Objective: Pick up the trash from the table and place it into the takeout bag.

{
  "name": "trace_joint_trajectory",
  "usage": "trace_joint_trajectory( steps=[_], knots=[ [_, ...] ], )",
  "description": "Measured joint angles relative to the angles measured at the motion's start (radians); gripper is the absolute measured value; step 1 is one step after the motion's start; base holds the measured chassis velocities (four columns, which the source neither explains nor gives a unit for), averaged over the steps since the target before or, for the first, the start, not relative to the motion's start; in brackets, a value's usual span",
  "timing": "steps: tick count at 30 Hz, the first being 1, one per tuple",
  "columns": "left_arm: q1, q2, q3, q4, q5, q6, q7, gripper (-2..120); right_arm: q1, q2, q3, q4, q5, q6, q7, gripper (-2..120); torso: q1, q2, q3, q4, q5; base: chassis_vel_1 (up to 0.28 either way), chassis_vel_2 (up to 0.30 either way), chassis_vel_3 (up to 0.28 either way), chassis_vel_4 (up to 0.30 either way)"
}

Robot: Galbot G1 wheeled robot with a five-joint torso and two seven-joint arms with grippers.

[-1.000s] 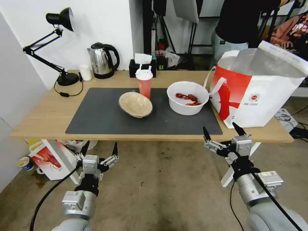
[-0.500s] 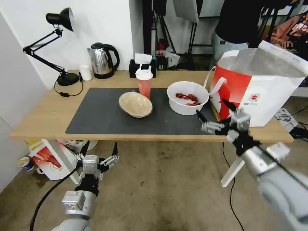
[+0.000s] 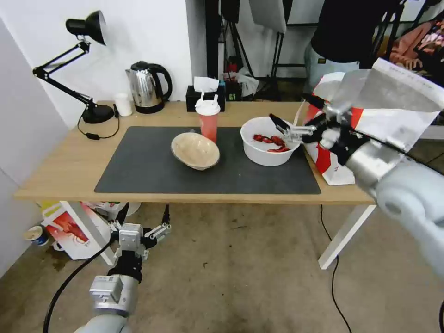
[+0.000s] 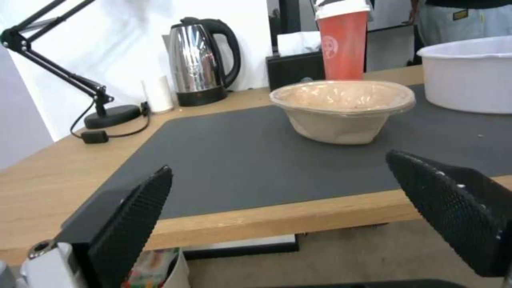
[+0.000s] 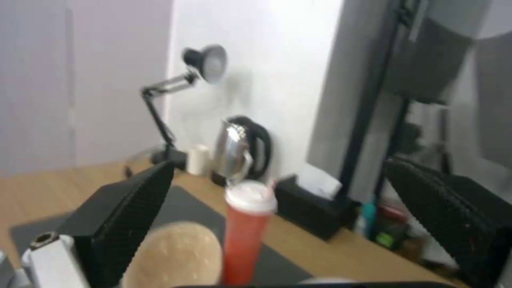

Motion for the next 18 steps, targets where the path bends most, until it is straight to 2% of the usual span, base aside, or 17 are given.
trace_joint_trajectory(
  steps=[1,2,6,7,9,10,14,18],
  knots=[
    [0.0,0.0,0.0,0.0,0.0,0.0,0.0,100,0.067,0.0,-0.033,-0.037,0.025,-0.018,-0.052,100,0.0,0.0,0.0,-0.0002,0.0005,0.0,0.0,0.0,0.0],
    [0.0,0.0,0.0,0.0,0.0,0.0,0.0,100,0.067,0.0,-0.033,-0.037,0.025,-0.018,-0.052,100,0.0,0.0,0.0,-0.0002,0.0005,0.0,0.0,0.0,0.0],
    [0.0,0.0,0.0,0.0,0.0,0.0,0.0,100,0.255,0.023,-0.183,-0.155,0.023,-0.055,-0.182,100,0.0,0.0,0.0,-0.0003,0.0005,0.0,0.0,0.0,0.0],
    [0.0,0.0,0.0,0.0,0.0,0.0,0.0,100,0.255,0.023,-0.183,-0.155,0.023,-0.055,-0.182,100,0.0,0.0,0.0,-0.0003,0.0005,0.0,0.0,0.0,0.0],
    [0.0,0.0,0.0,0.0,0.0,0.0,0.0,100,0.331,0.048,-0.266,-0.213,-0.002,-0.067,-0.221,100,0.0,0.0,0.0,-0.0003,0.0004,0.0,0.0,0.0,0.0],
    [0.0,0.0,0.0,0.0,0.0,0.0,0.0,100,0.331,0.048,-0.266,-0.213,-0.002,-0.067,-0.221,100,0.0,0.0,0.0,-0.0003,0.0004,0.0,0.0,0.0,0.0],
    [0.0,0.0,0.0,0.0,0.0,0.0,0.0,100,0.472,0.108,-0.403,-0.343,-0.048,-0.075,-0.279,100,0.0,0.0,0.0,0.0,0.0001,0.0,0.0,0.0,0.0],
    [0.0,0.0,0.0,0.0,0.0,0.0,0.0,100,0.546,0.138,-0.48,-0.426,-0.084,-0.075,-0.339,100,0.0,0.0,0.0,-0.0002,0.0001,0.0,0.0,0.0,0.0]
  ],
)
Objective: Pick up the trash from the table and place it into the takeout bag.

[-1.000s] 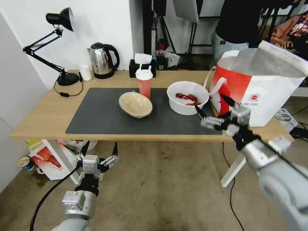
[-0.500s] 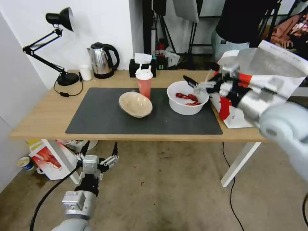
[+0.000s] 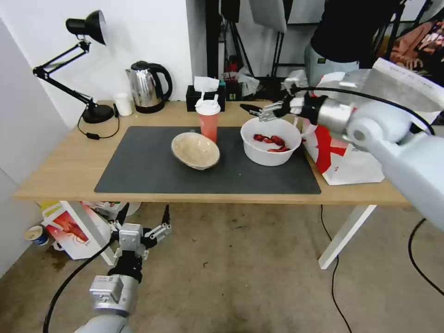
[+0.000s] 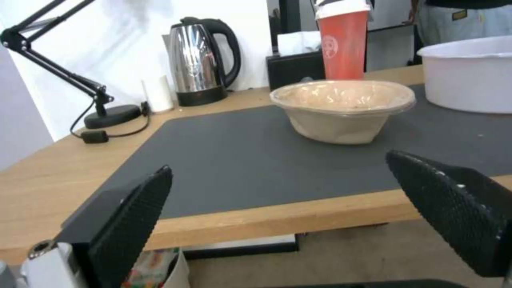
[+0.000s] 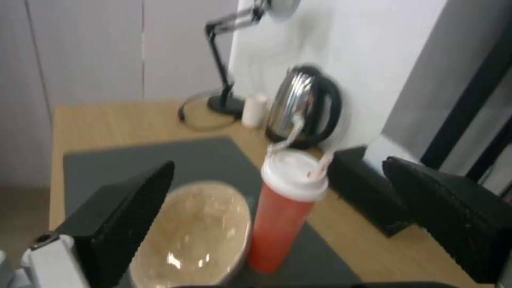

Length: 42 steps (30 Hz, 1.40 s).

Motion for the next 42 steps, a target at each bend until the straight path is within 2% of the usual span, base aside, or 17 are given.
trace_joint_trajectory(
  steps=[7,11,19,26,31,34,42],
  knots=[
    [0.0,0.0,0.0,0.0,0.0,0.0,0.0,100,0.119,0.051,-0.138,-0.156,-0.125,0.005,-0.135,100,0.0,0.0,0.0,-0.0002,0.0003,0.0,0.0,0.0,0.0],
    [0.0,0.0,0.0,0.0,0.0,0.0,0.0,100,0.147,0.067,-0.166,-0.2,-0.156,0.011,-0.174,100,0.0,0.0,0.0,-0.0002,0.0003,0.0,0.0,0.0,0.0],
    [0.0,0.0,0.0,0.0,0.0,0.0,0.0,100,0.265,0.14,-0.264,-0.38,-0.268,0.047,-0.325,100,0.0,0.0,0.0,-0.0002,0.0003,0.0,0.0,0.0,0.0],
    [0.0,0.0,0.0,0.0,0.0,0.0,0.0,100,0.313,0.162,-0.318,-0.433,-0.295,0.045,-0.339,100,0.0,0.0,0.0,0.0002,0.0003,0.0,0.0,0.0,0.0],
    [0.0,0.0,0.0,0.0,0.0,0.0,0.0,100,0.336,0.163,-0.348,-0.45,-0.296,0.043,-0.388,100,0.0,0.0,0.0,-0.0002,0.0004,0.0,0.0,0.0,0.0],
    [0.0,0.0,0.0,0.0,0.0,0.0,0.0,100,0.367,0.153,-0.397,-0.463,-0.296,0.032,-0.42,100,0.0,0.0,0.0,0.0,0.0003,0.0,0.0,0.0,0.0],
    [0.0,0.0,0.0,0.0,0.0,0.0,0.0,100,0.384,0.113,-0.432,-0.448,-0.273,0.026,-0.46,100,0.0,0.0,0.0,-0.0003,0.0005,0.0,0.0,0.0,0.0]
  ],
)
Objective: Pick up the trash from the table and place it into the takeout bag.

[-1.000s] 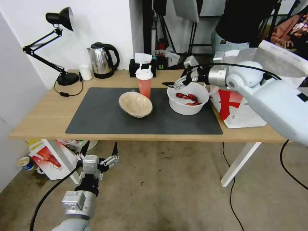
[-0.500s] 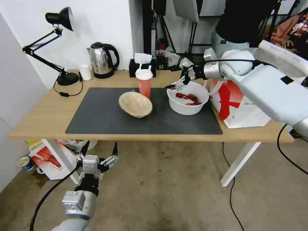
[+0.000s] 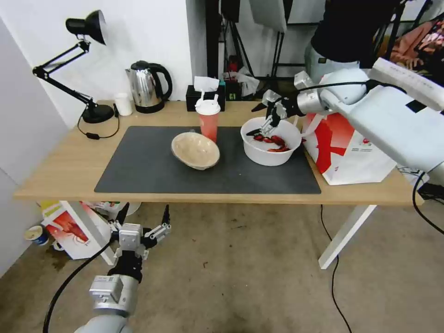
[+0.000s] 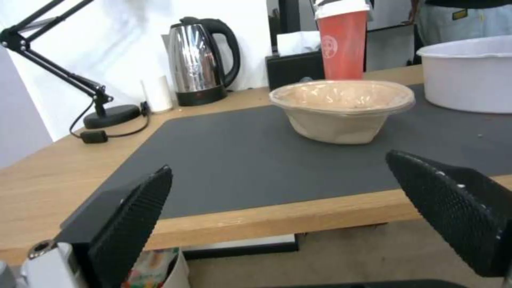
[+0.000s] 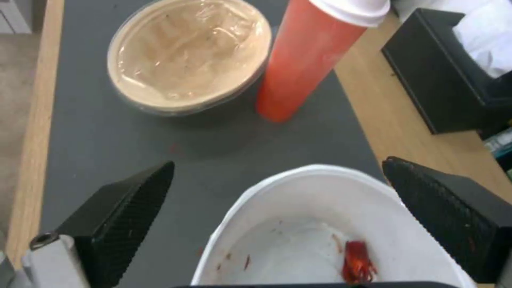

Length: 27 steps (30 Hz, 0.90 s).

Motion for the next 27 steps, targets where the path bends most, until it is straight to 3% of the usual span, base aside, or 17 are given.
trace_joint_trajectory(
  steps=[6,9,16,19,27],
  knots=[
    [0.0,0.0,0.0,0.0,0.0,0.0,0.0,100,-0.004,-0.025,-0.02,0.031,0.053,-0.021,0.073,100,0.0,0.0,0.0,0.0002,-0.0003,0.0,0.0,0.0,0.0],
    [0.0,0.0,0.0,0.0,0.0,0.0,0.0,100,-0.019,-0.048,-0.049,0.089,0.169,-0.037,0.226,100,0.0,0.0,0.0,0.0002,-0.0002,0.0,0.0,0.0,0.0],
    [0.0,0.0,0.0,0.0,0.0,0.0,0.0,100,-0.055,-0.067,-0.064,0.159,0.267,-0.079,0.389,100,0.0,0.0,0.0,0.0001,-0.0001,0.0,0.0,0.0,0.0],
    [0.0,0.0,0.0,0.0,0.0,0.0,0.0,100,-0.083,-0.069,-0.063,0.198,0.345,-0.145,0.525,100,0.0,0.0,0.0,0.0003,0.0,0.0,0.0,0.0,0.0],
    [0.0,0.0,0.0,0.0,0.0,0.0,0.0,100,-0.104,-0.074,-0.06,0.244,0.365,-0.236,0.603,100,0.0,0.0,0.0,0.0003,-0.0004,0.0,0.0,0.0,0.0]
  ],
)
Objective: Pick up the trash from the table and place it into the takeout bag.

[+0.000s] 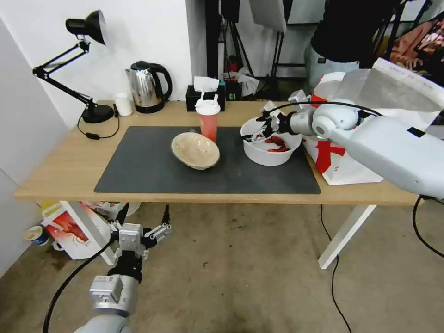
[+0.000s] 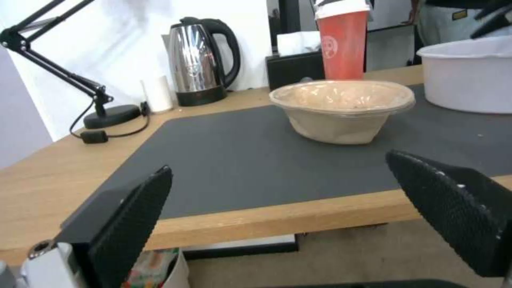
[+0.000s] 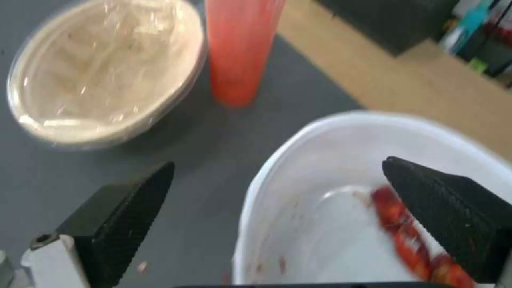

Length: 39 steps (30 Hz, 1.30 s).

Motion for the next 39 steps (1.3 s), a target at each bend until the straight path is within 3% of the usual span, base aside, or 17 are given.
trace_joint_trajectory(
  steps=[4,14,39],
  knots=[
    [0.0,0.0,0.0,0.0,0.0,0.0,0.0,100,-0.015,-0.014,-0.003,0.046,0.043,-0.078,0.059,100,0.0,0.0,0.0,-0.0002,0.0002,0.0,0.0,0.0,0.0],
    [0.0,0.0,0.0,0.0,0.0,0.0,0.0,100,0.007,-0.02,-0.02,0.087,0.09,-0.155,0.125,100,0.0,0.0,0.0,-0.0001,0.0001,0.0,0.0,0.0,0.0],
    [0.0,0.0,0.0,0.0,0.0,0.0,0.0,100,0.001,0.018,-0.056,0.052,0.095,-0.191,0.139,100,0.0,0.0,0.0,-0.0001,0.0002,0.0,0.0,0.0,0.0]
  ],
)
